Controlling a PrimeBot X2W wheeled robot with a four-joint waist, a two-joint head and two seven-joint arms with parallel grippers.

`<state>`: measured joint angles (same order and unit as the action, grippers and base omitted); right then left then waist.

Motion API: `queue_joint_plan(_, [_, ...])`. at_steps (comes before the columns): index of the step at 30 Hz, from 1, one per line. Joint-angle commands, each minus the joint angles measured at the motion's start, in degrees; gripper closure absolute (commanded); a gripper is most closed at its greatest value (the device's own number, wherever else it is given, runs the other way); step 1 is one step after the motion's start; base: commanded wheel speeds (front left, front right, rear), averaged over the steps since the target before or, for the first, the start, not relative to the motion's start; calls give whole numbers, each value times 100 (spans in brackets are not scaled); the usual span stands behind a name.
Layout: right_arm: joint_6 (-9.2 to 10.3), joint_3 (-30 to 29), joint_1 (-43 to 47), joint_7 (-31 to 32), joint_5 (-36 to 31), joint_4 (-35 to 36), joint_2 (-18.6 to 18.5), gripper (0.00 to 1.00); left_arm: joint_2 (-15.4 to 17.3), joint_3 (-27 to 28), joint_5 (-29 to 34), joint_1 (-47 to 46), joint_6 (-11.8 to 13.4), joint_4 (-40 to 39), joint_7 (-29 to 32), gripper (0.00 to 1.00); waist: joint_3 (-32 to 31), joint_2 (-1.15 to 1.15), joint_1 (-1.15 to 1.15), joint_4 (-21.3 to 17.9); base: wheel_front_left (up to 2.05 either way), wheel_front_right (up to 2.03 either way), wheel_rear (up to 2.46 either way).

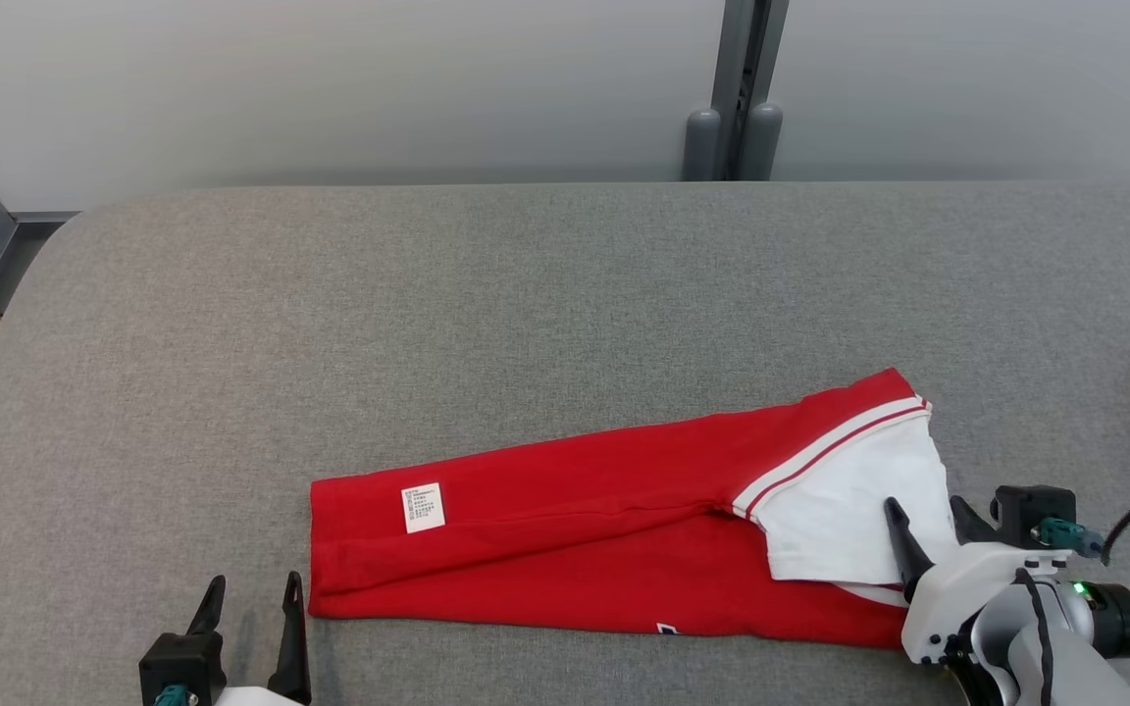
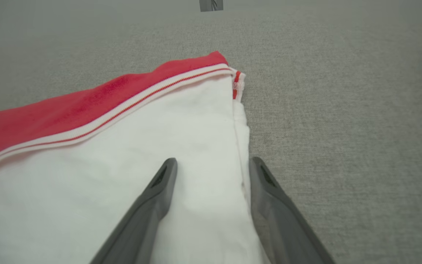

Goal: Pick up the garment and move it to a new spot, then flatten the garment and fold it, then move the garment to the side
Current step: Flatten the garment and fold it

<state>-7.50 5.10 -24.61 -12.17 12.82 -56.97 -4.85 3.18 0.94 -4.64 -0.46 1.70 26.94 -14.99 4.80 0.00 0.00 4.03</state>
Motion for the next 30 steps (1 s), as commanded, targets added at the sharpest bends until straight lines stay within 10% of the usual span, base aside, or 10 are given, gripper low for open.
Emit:
queue_joint_plan(1, [2,2,-101,73,-89,-124,-18,0,17,20,33,-106,-16,-1,-25,0,18,0,0,4,0,0,0])
queue_joint_plan(8, [0,208,-417,573,11,-758,90,0,-5,-13,19,-190,-38,40,-25,0,93,0,0,24,0,0,0])
queue_joint_plan(10, [-1,325,-430,628,129,-828,148,50,-6,-14,12,-219,-36,47,-25,0,107,0,0,29,0,0,0])
queue_joint_plan(11, [-5,398,-433,638,174,-851,161,100,-8,-12,6,-231,-40,53,-25,0,111,0,0,33,0,0,0])
queue_joint_plan(30, [2,108,-397,-308,433,214,-168,100,-16,-200,-115,-221,-88,140,-25,0,-5,0,0,-157,0,0,0])
